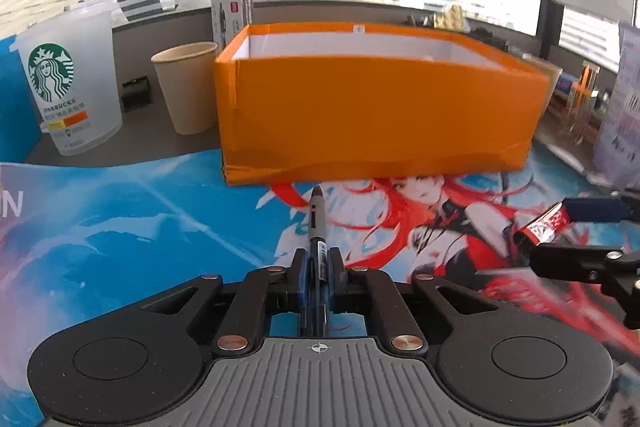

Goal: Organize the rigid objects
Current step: 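Grasp the grey pen with the left tool while the right tool grasps the red stick, then carry the pen in the left tool and red stick in the right tool over the box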

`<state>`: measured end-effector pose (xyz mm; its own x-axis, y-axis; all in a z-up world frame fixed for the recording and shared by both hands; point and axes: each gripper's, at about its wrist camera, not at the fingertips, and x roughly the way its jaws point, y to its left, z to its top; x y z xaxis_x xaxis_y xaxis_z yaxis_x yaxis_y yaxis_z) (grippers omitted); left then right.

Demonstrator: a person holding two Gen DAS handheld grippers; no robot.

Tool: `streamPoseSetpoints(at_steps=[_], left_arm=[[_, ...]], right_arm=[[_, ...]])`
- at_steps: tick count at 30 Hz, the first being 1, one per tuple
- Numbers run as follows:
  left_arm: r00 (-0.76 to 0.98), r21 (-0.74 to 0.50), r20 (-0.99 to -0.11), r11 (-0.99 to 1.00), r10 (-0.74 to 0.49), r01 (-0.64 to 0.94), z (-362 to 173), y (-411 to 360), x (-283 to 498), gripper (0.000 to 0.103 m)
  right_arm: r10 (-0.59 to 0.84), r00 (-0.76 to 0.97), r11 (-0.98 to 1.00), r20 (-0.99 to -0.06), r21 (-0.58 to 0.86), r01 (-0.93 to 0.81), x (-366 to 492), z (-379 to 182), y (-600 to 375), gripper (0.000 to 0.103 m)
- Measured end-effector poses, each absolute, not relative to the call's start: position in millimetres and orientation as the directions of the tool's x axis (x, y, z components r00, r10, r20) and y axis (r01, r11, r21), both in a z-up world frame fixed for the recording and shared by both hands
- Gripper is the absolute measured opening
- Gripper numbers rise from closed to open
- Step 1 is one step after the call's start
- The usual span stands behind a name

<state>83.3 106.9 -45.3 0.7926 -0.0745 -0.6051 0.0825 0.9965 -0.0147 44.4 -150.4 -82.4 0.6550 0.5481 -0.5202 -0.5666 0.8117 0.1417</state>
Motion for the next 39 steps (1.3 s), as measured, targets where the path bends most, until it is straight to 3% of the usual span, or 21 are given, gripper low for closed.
streamPoseSetpoints(at_steps=[21,39], left_arm=[[0.894,-0.052,-0.428,0.992,-0.129,0.118,47,111,84,0.007],[0.919,-0.041,-0.366,0.989,-0.147,0.142,81,106,130,0.008]], right_arm=[[0.553,0.740,0.822,-0.384,0.103,-0.561,56,-23,-149,0.076],[0.565,0.763,0.816,-0.314,0.071,-0.574,106,16,-126,0.076]])
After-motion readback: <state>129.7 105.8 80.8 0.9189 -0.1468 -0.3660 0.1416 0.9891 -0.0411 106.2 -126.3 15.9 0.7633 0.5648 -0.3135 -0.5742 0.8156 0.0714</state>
